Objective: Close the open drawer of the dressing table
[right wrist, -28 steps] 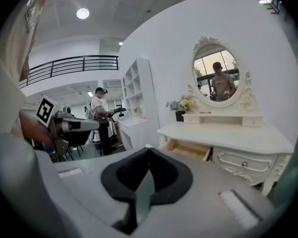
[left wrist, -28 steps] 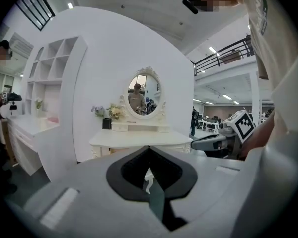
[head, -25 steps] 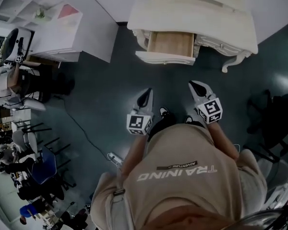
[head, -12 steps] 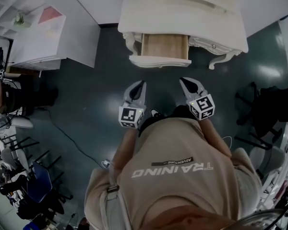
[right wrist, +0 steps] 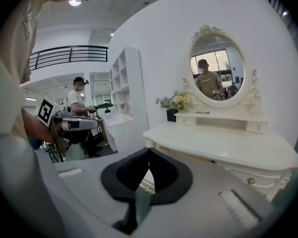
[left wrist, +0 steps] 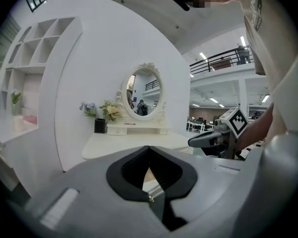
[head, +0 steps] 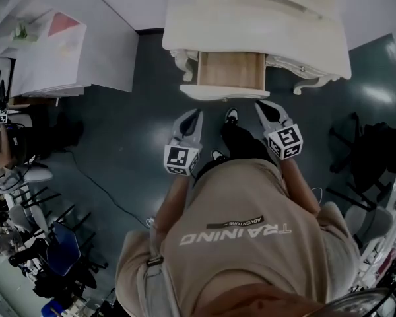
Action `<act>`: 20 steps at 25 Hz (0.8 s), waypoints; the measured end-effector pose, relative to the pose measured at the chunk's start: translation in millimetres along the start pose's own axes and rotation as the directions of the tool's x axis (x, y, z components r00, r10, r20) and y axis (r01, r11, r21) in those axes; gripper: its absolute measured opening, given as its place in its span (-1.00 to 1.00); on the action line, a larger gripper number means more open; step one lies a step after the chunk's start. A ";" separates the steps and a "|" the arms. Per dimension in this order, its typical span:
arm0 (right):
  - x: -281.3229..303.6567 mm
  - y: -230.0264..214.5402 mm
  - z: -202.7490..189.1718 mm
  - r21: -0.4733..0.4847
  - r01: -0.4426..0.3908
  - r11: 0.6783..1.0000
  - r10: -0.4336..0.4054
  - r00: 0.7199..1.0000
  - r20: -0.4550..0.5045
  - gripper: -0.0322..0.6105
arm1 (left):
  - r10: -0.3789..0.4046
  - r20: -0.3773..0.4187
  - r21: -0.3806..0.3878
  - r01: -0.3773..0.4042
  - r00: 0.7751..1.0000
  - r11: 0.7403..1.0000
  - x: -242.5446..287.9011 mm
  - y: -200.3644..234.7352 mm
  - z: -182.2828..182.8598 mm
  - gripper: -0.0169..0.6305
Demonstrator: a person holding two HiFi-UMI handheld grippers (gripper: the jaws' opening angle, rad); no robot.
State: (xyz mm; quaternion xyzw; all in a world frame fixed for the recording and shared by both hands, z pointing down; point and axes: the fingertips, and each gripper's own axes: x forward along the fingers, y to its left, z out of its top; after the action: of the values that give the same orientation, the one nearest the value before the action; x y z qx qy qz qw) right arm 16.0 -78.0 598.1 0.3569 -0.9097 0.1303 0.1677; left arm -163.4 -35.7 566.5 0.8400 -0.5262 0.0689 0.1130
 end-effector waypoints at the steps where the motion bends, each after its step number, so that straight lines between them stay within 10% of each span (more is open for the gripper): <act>1: 7.6 -12.0 0.4 0.002 0.003 1.000 -0.003 1.000 0.000 -0.89 | 0.005 -0.008 0.004 -0.005 1.000 1.000 10.2 3.6 5.5 -0.93; 20: 124.8 -122.2 19.8 0.113 -0.099 0.989 0.100 0.995 -0.002 -0.89 | -0.036 -0.132 0.037 0.041 0.991 0.998 162.5 44.6 51.2 -0.93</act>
State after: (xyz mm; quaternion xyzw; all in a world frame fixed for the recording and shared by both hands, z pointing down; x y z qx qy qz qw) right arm 10.6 -247.6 644.1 0.3197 -0.9169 0.1907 0.1440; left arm -132.8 -209.1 560.5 0.8456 -0.4999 0.1324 0.1320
